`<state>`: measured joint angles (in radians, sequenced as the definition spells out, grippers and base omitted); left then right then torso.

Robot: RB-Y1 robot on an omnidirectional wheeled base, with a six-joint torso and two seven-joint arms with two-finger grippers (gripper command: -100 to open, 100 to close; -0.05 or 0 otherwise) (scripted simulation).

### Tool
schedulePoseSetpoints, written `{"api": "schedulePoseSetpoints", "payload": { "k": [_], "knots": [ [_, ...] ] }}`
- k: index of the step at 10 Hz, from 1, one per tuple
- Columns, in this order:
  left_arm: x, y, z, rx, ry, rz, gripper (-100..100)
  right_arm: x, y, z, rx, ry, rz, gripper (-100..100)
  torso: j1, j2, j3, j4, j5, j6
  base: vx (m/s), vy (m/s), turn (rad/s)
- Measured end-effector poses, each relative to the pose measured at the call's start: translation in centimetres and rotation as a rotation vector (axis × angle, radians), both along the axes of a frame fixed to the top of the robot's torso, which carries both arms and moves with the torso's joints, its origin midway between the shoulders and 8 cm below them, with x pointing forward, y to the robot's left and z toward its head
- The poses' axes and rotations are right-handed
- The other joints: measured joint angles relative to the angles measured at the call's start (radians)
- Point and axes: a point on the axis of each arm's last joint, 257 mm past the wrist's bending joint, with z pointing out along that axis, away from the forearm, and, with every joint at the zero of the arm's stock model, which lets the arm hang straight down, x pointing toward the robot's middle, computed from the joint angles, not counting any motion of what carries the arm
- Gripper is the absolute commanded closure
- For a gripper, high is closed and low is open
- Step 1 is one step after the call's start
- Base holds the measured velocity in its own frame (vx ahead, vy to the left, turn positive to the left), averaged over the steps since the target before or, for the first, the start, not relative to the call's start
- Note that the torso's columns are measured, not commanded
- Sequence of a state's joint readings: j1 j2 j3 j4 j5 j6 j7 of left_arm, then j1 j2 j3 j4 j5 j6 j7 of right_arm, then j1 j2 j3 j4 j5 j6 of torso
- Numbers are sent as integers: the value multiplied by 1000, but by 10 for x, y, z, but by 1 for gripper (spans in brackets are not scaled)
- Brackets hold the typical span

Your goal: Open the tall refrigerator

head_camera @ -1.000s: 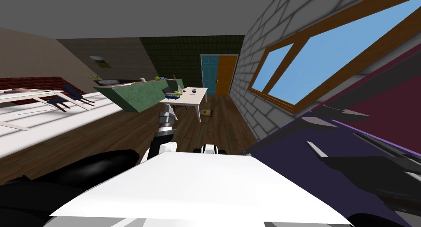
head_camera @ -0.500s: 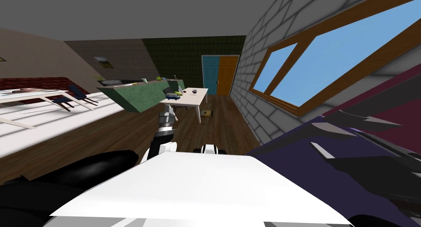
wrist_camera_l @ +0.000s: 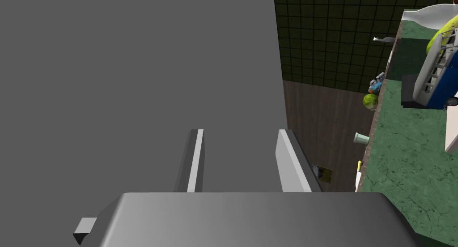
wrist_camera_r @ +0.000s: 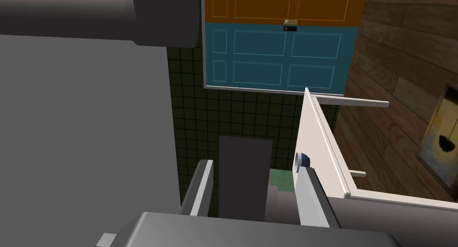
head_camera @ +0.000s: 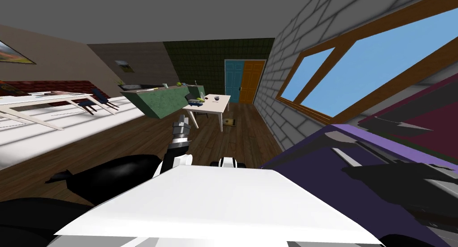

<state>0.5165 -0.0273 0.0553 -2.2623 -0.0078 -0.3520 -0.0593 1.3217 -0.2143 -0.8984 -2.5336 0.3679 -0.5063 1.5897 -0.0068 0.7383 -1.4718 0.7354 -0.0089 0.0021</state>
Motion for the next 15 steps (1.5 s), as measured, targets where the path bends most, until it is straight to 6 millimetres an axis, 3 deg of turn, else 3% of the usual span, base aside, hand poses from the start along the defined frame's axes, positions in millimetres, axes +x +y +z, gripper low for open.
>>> {"api": "schedulePoseSetpoints", "payload": {
  "k": [2, 7, 15],
  "knots": [
    [0, 0, 0, 0, 0, 0, 0, 6, 17, 1, 1, 0, 69, 100, -10, -3, -3, -1, -2, -1, -139, 172, 73],
    [0, 0, 0, 0, 0, 0, 0, 13, 50, 4, 2, -4, 201, 100, 0, -3, -4, -1, 2, -3, -129, 139, 79],
    [0, 0, 0, 0, 0, 0, 0, 3, 94, 4, 3, 3, 429, 100, -5, -4, -3, -2, 0, -2, -168, 148, 93]
  ]
}}
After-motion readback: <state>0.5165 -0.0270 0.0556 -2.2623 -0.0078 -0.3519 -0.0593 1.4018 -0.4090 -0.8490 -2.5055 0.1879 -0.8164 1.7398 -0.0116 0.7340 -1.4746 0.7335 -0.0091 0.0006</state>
